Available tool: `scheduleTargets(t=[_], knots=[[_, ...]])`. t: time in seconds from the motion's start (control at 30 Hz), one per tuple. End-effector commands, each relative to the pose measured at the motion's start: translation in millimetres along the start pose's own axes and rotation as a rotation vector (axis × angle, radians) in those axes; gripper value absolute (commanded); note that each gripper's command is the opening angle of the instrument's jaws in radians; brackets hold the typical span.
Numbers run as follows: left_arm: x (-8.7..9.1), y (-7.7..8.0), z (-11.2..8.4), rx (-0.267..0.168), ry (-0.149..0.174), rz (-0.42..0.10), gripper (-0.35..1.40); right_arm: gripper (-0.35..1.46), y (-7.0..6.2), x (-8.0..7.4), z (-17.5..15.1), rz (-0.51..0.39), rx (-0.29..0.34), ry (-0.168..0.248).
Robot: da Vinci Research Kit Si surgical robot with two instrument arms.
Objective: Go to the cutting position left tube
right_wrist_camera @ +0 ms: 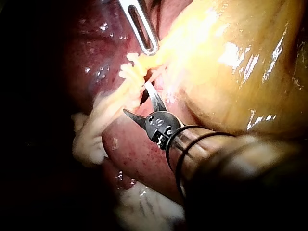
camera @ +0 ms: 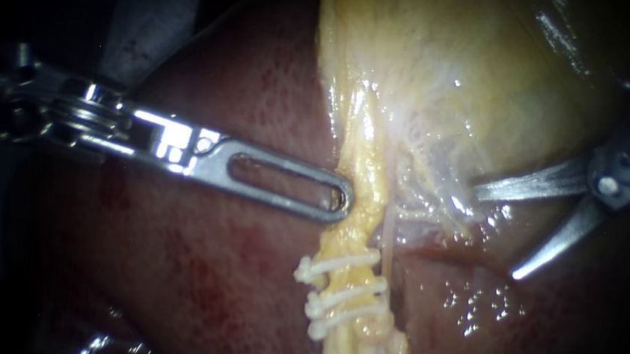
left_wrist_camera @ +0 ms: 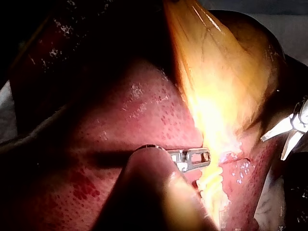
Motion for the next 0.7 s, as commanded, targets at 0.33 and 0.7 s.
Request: scheduleTargets(t=[0.33,0.7], knots=[[0.1,-0.3,-0.2,0.001,0.001,-0.001,-0.35,1.43,-0.1,0.0,0.0,-0.001,0.002,0.001],[0.1,-1.4,-1.1,0.018,0.003,-0.006,-0.35,1.43,-0.2,0.0,0.2,-0.002,0.005,0.001]])
